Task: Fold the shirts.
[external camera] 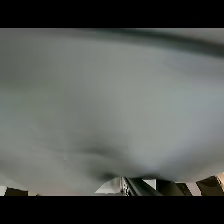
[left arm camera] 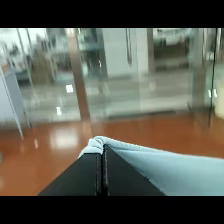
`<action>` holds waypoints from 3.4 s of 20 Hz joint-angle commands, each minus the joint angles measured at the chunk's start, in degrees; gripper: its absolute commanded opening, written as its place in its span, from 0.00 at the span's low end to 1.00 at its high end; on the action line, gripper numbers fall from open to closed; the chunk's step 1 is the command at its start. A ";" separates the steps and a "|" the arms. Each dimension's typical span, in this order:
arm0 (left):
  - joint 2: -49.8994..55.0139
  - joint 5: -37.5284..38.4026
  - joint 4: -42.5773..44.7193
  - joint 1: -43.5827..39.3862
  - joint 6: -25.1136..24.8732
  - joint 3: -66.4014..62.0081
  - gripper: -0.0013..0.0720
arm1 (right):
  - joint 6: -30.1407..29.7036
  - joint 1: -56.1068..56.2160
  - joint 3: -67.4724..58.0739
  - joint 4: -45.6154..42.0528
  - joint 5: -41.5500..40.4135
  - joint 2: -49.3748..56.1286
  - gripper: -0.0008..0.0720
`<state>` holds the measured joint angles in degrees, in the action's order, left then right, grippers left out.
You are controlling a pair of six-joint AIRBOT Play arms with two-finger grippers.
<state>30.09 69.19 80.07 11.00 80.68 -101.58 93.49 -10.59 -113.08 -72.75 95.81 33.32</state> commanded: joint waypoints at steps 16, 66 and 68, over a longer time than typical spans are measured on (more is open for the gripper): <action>50.10 -36.11 -14.16 -13.86 6.29 26.08 0.05 | -12.41 0.57 26.73 20.15 -42.60 52.00 0.05; 20.33 1.11 -30.53 19.80 -6.97 81.53 0.98 | -19.54 -13.88 86.44 33.51 -31.15 7.19 0.88; 20.65 0.96 -27.28 17.11 -4.81 81.57 0.98 | -19.23 -13.88 86.53 33.51 -30.03 6.21 0.88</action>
<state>52.77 71.79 55.42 28.64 75.85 -23.77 74.02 -24.12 -30.35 -42.15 66.02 43.99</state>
